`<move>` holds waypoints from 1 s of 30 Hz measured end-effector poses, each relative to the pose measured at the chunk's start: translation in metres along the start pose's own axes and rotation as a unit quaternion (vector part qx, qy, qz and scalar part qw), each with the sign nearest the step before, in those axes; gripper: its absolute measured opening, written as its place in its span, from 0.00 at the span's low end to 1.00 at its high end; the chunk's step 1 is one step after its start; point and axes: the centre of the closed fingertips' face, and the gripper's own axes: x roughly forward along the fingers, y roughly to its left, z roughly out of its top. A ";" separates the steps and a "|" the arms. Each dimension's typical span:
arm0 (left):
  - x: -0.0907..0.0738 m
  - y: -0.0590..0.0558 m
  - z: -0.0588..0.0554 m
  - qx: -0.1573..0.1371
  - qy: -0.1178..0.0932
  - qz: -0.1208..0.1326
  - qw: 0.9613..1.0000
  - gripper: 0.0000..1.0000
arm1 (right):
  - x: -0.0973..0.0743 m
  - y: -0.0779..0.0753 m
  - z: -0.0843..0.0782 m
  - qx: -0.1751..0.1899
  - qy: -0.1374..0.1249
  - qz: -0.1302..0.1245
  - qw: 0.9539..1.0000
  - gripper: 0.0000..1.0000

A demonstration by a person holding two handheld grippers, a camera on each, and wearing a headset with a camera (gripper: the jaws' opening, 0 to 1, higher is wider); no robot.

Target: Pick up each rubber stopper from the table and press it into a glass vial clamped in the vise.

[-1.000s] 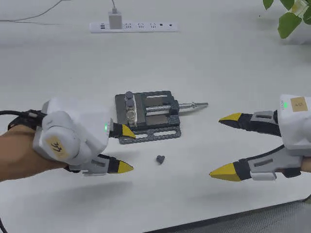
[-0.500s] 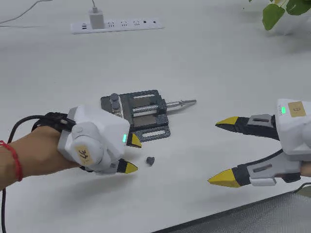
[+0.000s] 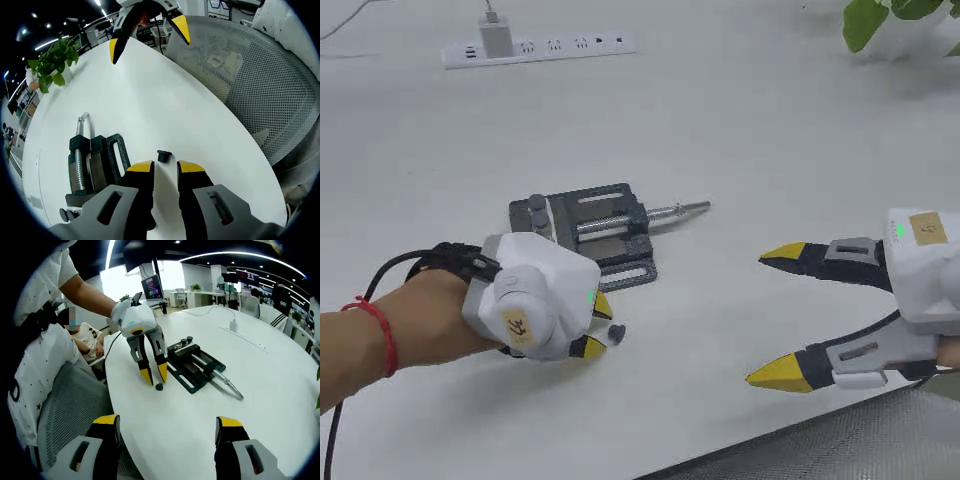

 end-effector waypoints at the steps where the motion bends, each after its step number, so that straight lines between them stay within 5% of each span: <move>1: 0.000 0.000 0.001 -0.002 -0.002 -0.001 1.000 0.14 | 0.000 0.000 -0.001 0.001 0.000 0.001 1.000 0.77; 30: 0.006 0.003 0.002 -0.003 -0.004 0.003 1.000 0.06 | 0.004 0.000 -0.007 0.000 0.006 0.004 1.000 0.76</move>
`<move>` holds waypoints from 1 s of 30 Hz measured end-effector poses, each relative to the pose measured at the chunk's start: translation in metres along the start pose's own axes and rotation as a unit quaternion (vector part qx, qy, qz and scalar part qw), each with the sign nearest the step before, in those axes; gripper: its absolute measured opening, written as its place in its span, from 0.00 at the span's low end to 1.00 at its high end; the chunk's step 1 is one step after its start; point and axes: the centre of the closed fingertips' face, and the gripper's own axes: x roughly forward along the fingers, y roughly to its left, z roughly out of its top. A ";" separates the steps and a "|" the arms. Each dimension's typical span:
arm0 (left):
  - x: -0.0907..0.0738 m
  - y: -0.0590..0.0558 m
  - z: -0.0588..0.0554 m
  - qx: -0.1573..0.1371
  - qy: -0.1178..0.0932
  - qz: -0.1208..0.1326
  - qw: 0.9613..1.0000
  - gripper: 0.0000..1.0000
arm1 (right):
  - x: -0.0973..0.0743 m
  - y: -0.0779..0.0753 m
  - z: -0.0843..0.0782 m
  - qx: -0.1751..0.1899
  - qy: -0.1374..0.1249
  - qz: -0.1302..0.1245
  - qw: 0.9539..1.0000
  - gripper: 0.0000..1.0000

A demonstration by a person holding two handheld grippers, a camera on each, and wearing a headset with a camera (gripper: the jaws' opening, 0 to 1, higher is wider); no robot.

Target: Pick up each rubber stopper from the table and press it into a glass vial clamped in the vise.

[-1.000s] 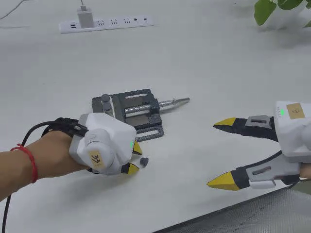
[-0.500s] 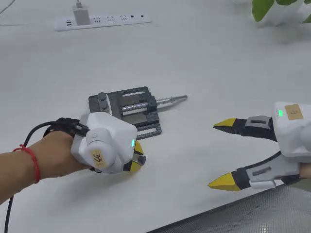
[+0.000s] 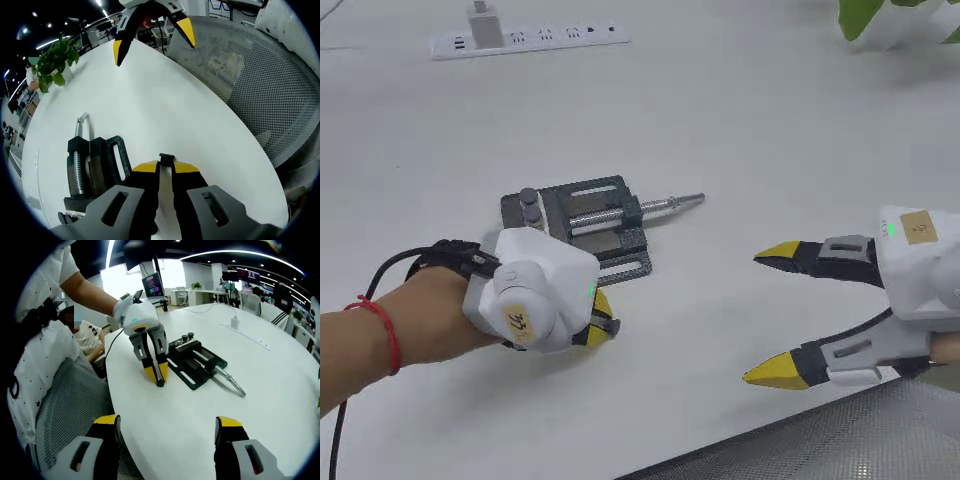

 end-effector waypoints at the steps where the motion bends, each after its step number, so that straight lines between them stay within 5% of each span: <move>1: 0.000 0.000 0.000 -0.001 -0.001 0.001 1.000 0.06 | 0.000 0.000 0.001 0.000 -0.001 0.000 1.000 0.76; 6: -0.001 0.002 0.000 -0.010 -0.005 0.008 1.000 0.06 | 0.002 0.001 0.004 -0.001 -0.001 0.002 1.000 0.75; 10: -0.007 0.006 0.007 -0.051 -0.029 0.025 0.998 0.05 | 0.003 0.000 0.010 -0.005 -0.004 0.003 1.000 0.75; 16: -0.029 0.014 0.025 -0.142 -0.097 0.064 0.983 0.05 | 0.006 -0.002 0.029 -0.016 -0.012 0.009 1.000 0.73; 20: -0.052 0.020 0.037 -0.204 -0.149 0.097 0.963 0.05 | 0.009 -0.004 0.055 -0.016 -0.024 0.020 0.999 0.70; 23: -0.071 0.024 0.046 -0.244 -0.187 0.123 0.944 0.05 | 0.012 -0.005 0.074 -0.029 -0.031 0.030 0.999 0.66; 24: -0.078 0.025 0.049 -0.263 -0.203 0.130 0.934 0.05 | 0.013 -0.005 0.084 -0.032 -0.034 0.036 0.998 0.64; 26: -0.087 0.027 0.052 -0.272 -0.214 0.143 0.927 0.05 | 0.014 -0.010 0.092 -0.035 -0.032 0.044 0.998 0.60; 29: -0.107 0.029 0.060 -0.297 -0.243 0.162 0.909 0.05 | 0.016 -0.009 0.114 -0.056 -0.034 0.060 0.996 0.57; 30: -0.111 0.029 0.062 -0.299 -0.250 0.167 0.906 0.05 | 0.017 -0.007 0.120 -0.060 -0.035 0.066 0.995 0.56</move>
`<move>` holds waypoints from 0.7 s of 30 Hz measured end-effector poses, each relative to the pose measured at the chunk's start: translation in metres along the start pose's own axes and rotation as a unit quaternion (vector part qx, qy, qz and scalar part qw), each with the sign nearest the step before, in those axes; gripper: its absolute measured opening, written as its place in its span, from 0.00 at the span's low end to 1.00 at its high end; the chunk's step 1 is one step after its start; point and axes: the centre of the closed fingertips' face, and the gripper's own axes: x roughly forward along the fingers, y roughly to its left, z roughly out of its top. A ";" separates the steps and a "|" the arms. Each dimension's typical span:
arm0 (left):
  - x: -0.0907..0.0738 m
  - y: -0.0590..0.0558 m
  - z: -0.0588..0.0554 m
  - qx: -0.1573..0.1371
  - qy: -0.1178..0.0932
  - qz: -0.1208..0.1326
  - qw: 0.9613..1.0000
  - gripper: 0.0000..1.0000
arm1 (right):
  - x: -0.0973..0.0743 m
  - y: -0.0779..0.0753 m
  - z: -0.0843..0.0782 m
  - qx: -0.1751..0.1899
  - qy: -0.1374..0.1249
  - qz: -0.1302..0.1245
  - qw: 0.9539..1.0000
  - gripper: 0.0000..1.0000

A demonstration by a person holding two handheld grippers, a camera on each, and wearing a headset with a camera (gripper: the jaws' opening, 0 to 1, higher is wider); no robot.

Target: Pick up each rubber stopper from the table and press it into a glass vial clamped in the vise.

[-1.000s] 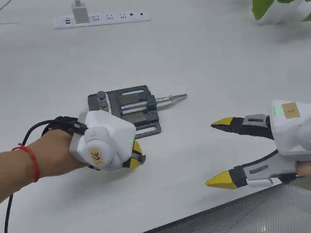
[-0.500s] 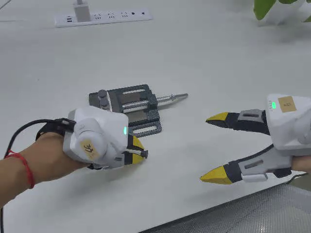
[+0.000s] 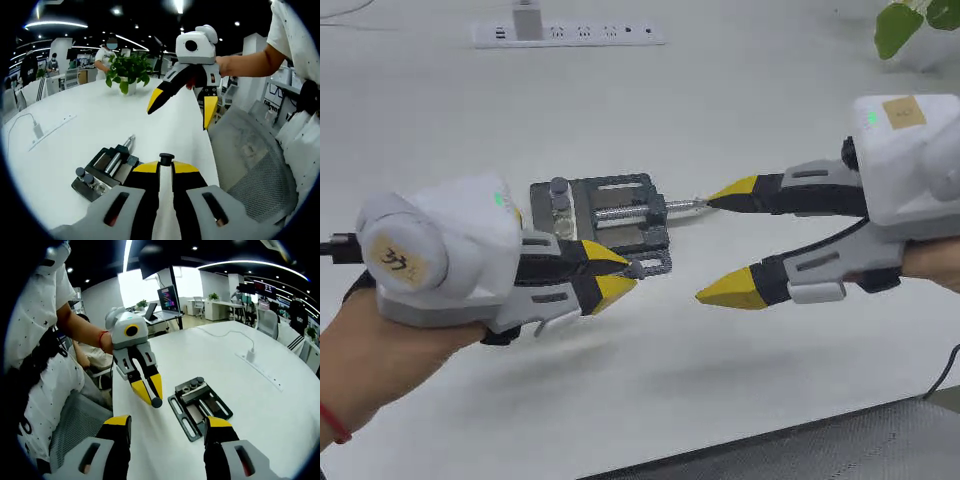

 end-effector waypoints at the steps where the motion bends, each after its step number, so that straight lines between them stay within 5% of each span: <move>1: -0.003 0.000 0.004 -0.002 -0.006 0.003 1.000 0.05 | 0.001 0.001 0.005 -0.006 -0.001 0.008 1.000 0.54; 7: -0.022 -0.001 0.028 -0.017 -0.048 0.023 0.998 0.05 | 0.012 0.013 0.037 -0.053 0.012 0.058 0.997 0.42; 21: -0.043 -0.003 0.042 0.000 -0.069 0.037 0.997 0.05 | 0.027 0.036 0.063 -0.096 0.042 0.135 0.985 0.17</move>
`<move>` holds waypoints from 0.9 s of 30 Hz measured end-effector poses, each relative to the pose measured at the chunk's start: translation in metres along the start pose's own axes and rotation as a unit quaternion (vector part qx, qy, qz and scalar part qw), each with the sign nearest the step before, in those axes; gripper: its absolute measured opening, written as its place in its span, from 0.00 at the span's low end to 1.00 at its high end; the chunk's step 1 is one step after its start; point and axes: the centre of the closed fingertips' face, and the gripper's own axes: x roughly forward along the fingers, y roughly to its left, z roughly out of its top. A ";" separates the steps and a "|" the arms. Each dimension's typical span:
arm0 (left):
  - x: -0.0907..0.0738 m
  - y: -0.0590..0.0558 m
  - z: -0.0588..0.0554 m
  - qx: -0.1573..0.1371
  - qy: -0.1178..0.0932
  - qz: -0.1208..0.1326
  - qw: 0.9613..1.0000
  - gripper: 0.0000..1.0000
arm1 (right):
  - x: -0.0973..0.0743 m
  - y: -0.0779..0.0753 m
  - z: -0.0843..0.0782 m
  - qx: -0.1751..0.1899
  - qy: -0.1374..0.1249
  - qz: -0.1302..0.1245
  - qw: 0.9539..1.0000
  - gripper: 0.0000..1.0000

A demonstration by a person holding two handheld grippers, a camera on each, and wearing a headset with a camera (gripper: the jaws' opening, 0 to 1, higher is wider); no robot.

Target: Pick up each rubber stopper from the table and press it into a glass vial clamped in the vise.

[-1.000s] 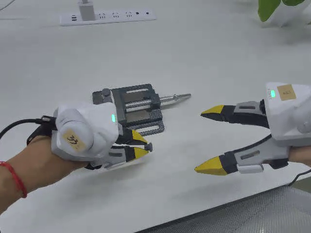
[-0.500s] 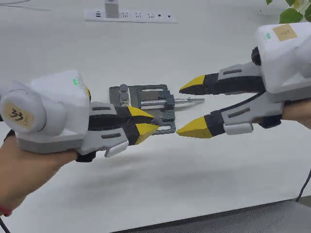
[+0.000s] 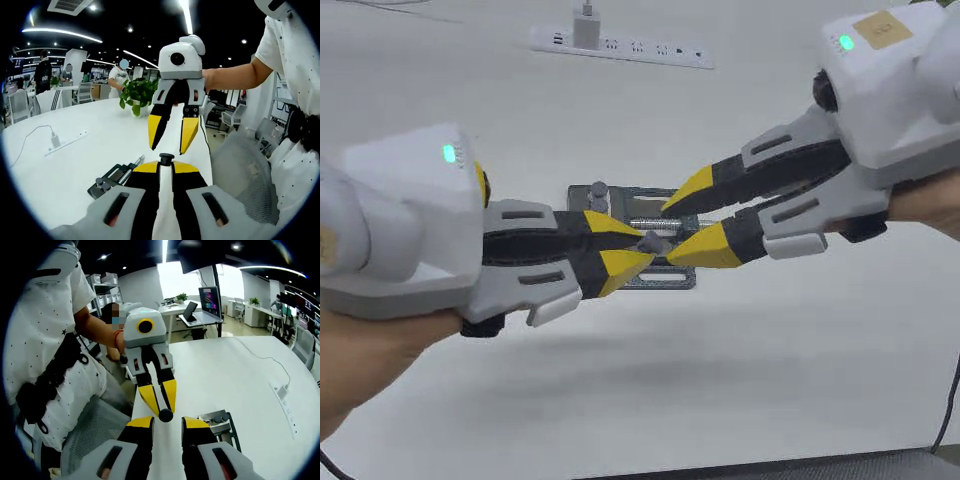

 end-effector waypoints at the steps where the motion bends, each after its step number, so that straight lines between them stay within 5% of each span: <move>1: 0.000 0.000 0.001 0.000 -0.002 0.000 1.000 0.05 | 0.001 0.000 0.000 -0.002 0.001 0.001 1.000 0.17; 8: -0.001 -0.001 0.008 0.002 -0.011 -0.004 1.000 0.05 | 0.001 0.004 0.006 -0.005 -0.003 0.014 1.000 0.09; 27: -0.001 -0.003 0.008 0.005 -0.007 -0.009 1.000 0.05 | 0.000 0.008 0.009 -0.014 -0.007 0.016 1.000 0.09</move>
